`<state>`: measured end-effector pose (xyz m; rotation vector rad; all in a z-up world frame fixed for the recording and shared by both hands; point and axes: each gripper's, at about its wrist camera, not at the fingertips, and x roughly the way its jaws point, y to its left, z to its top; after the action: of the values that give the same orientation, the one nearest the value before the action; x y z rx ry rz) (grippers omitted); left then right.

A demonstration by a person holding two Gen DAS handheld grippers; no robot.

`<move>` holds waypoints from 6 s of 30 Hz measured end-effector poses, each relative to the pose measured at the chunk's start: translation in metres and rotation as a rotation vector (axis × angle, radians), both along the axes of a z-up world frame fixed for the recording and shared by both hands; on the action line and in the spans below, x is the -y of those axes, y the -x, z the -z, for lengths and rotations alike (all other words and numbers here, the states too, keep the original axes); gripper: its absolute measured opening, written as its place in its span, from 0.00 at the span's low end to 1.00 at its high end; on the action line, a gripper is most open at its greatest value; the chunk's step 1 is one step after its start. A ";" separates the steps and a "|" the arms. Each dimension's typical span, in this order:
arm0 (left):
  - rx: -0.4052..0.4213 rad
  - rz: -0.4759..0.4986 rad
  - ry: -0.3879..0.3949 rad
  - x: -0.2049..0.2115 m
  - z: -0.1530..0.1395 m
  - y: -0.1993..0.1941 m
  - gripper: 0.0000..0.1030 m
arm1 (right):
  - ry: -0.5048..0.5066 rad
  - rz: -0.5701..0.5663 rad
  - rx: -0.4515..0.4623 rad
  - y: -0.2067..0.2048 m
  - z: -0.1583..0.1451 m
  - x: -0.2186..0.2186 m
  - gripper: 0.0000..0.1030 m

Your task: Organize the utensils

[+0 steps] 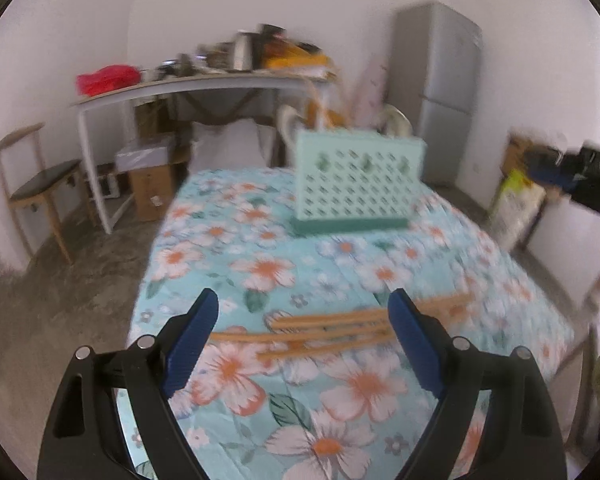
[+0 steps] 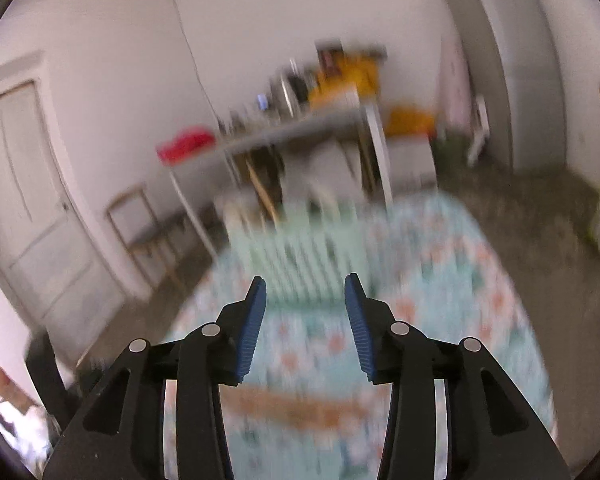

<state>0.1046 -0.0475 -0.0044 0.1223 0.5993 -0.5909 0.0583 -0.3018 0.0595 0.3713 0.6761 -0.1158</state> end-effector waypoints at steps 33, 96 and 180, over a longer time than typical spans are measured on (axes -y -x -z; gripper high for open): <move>0.368 0.552 -0.893 0.124 0.087 0.051 0.10 | -0.289 0.111 -0.175 0.043 0.087 0.054 0.39; 0.208 0.008 -0.075 -0.005 -0.076 0.010 0.05 | -0.427 0.014 -0.235 -0.013 0.108 -0.034 0.38; 0.195 0.022 0.364 0.124 -0.155 -0.133 0.55 | -0.270 0.190 0.327 0.060 -0.027 0.057 0.03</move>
<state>0.2377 -0.1714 0.1509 -0.1555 0.2952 -0.6919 -0.0020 -0.3586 0.0860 0.6984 0.3310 -0.1410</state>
